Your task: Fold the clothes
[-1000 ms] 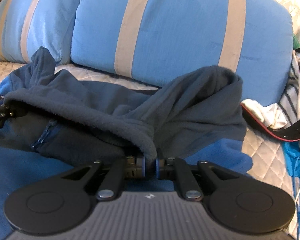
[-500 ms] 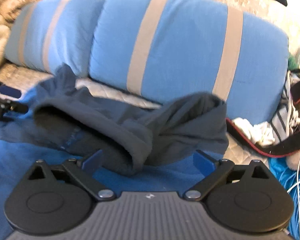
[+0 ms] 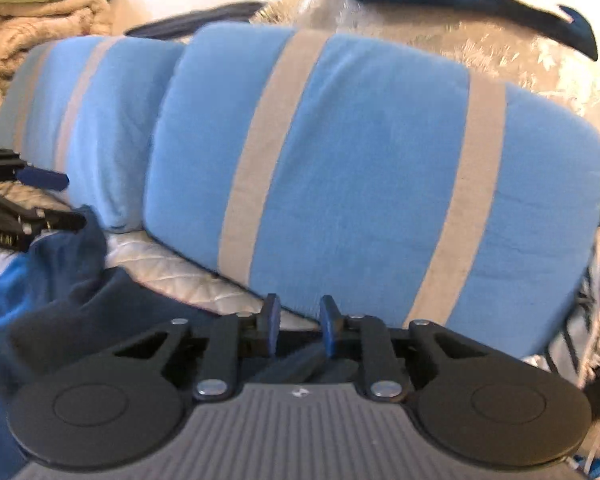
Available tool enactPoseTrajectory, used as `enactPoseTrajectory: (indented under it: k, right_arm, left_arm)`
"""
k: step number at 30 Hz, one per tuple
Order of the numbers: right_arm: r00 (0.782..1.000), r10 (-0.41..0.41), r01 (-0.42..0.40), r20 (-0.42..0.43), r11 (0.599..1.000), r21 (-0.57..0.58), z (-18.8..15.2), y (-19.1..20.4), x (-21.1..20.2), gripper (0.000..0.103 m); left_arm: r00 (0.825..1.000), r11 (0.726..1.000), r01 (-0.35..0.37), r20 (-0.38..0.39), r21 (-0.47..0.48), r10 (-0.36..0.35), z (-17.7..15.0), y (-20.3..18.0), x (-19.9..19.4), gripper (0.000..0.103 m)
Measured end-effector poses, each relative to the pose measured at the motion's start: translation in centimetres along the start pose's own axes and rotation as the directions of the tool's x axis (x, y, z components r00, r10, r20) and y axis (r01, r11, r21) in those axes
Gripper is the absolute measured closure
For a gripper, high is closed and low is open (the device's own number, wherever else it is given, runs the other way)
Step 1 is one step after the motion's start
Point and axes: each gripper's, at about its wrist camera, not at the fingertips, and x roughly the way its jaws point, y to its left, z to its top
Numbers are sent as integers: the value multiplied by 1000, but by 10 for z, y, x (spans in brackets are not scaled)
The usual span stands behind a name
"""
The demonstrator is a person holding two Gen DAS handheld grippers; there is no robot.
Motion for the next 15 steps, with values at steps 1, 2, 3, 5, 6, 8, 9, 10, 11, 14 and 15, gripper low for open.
enactPoseTrajectory:
  k: [1,2,3,5,6,8,9,10,11,14,15]
  right_arm:
    - [1000,-9,9,-6,999,-41,-2,3,12,81]
    - [1000,-18,17,-23,997,-71,-7,3,21,78]
    - [999,-27,22,-45,995,-93,-14,1,30,79]
    - [996,-46,38,-76,993,-111,-28,-6,42,77]
    - [995,-59,51,-79,994,-96,-35,-13,43,80]
    - [993,-76,71,-86,996,-61,-52,-26,45,84]
    - [993,-78,75,-91,996,-38,-62,-33,45,88]
    - [993,-72,71,-88,997,-15,-70,-38,45,88]
    - [995,-62,63,-83,998,8,-77,-42,46,89]
    - [997,-52,55,-51,996,63,-89,-46,48,89]
    - [998,-51,54,-41,995,79,-92,-47,47,89]
  left_arm:
    - [999,1000,-7,-45,14,7,-4,-1,15,40]
    - [996,999,-15,-92,34,18,-10,-2,29,40]
    - [992,998,-35,-121,51,41,-16,-2,39,41]
    - [985,993,-105,-134,47,110,-32,9,50,42]
    - [983,992,-124,-137,16,125,-40,19,53,42]
    - [981,987,-139,-146,-78,126,-54,40,56,43]
    - [982,984,-138,-143,-113,122,-60,48,56,43]
    - [984,982,-133,-139,-135,114,-64,52,56,43]
    - [985,981,-126,-134,-150,106,-67,55,56,43]
    - [987,978,-124,-120,-165,105,-71,54,54,43]
    - [988,977,-122,-111,-172,104,-73,54,52,43]
